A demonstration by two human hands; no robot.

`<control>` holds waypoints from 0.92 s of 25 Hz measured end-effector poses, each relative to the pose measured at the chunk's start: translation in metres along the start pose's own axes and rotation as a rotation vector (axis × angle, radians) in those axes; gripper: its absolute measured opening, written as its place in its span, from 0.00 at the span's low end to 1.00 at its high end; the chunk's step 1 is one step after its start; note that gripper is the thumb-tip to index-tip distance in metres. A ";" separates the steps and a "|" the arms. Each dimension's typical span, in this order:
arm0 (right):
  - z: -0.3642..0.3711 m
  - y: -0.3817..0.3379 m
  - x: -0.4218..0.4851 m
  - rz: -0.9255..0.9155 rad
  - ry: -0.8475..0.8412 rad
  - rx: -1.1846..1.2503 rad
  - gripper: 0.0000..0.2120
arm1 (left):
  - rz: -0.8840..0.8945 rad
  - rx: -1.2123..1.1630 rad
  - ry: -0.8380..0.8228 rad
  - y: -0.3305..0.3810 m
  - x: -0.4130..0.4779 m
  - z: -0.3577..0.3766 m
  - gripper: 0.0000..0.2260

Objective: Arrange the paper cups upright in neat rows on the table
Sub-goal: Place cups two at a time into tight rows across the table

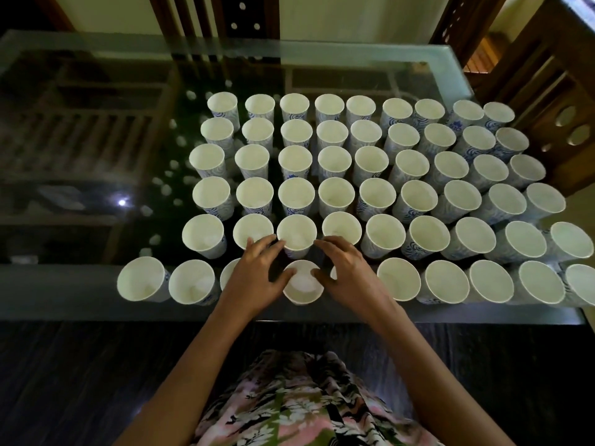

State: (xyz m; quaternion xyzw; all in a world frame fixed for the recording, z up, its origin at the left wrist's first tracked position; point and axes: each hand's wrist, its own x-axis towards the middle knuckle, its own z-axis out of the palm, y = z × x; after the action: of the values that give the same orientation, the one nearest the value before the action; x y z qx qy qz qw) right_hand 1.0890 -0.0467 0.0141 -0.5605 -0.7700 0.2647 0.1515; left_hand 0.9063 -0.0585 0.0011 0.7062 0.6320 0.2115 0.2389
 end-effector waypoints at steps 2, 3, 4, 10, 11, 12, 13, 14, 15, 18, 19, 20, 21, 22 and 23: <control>-0.003 0.004 0.010 0.032 0.028 -0.006 0.25 | 0.005 -0.010 0.016 0.002 0.014 -0.003 0.25; -0.005 0.006 0.015 0.049 0.049 -0.013 0.25 | 0.010 -0.009 0.017 0.002 0.021 -0.005 0.25; -0.007 0.009 0.020 0.063 0.069 -0.024 0.26 | 0.018 -0.005 0.013 0.002 0.028 -0.005 0.26; -0.015 0.018 0.038 0.108 0.069 -0.057 0.28 | 0.047 0.050 -0.067 0.003 0.053 -0.003 0.31; -0.015 0.020 0.041 0.113 0.070 -0.054 0.28 | 0.056 0.056 -0.079 0.002 0.056 -0.001 0.31; -0.016 0.021 0.042 0.122 0.065 -0.057 0.28 | 0.060 0.056 -0.090 0.002 0.057 0.000 0.31; -0.017 0.021 0.044 0.128 0.056 -0.062 0.28 | 0.061 0.052 -0.098 0.001 0.058 0.001 0.32; -0.017 0.021 0.045 0.131 0.047 -0.069 0.29 | 0.058 0.048 -0.103 -0.001 0.058 0.003 0.31; -0.018 0.022 0.046 0.131 0.043 -0.074 0.29 | 0.058 0.045 -0.107 -0.003 0.059 0.005 0.31; -0.019 0.024 0.046 0.138 0.035 -0.078 0.29 | 0.063 0.043 -0.113 -0.005 0.060 0.007 0.31; -0.020 0.024 0.045 0.139 0.029 -0.079 0.29 | 0.062 0.041 -0.113 -0.006 0.060 0.007 0.31; -0.020 0.024 0.044 0.142 0.021 -0.083 0.30 | 0.060 0.035 -0.113 -0.006 0.060 0.008 0.31; -0.019 0.025 0.044 0.143 0.013 -0.088 0.30 | 0.057 0.028 -0.113 -0.007 0.061 0.008 0.31; -0.018 0.025 0.044 0.143 0.007 -0.093 0.31 | 0.052 0.022 -0.114 -0.008 0.061 0.008 0.31; -0.018 0.026 0.043 0.142 0.006 -0.094 0.31 | 0.047 0.020 -0.116 -0.008 0.062 0.008 0.31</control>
State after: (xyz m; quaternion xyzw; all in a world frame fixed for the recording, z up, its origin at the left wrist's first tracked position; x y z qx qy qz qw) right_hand 1.1043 0.0041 0.0110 -0.6210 -0.7394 0.2366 0.1082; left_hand 0.9118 0.0030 -0.0106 0.7344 0.6022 0.1695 0.2632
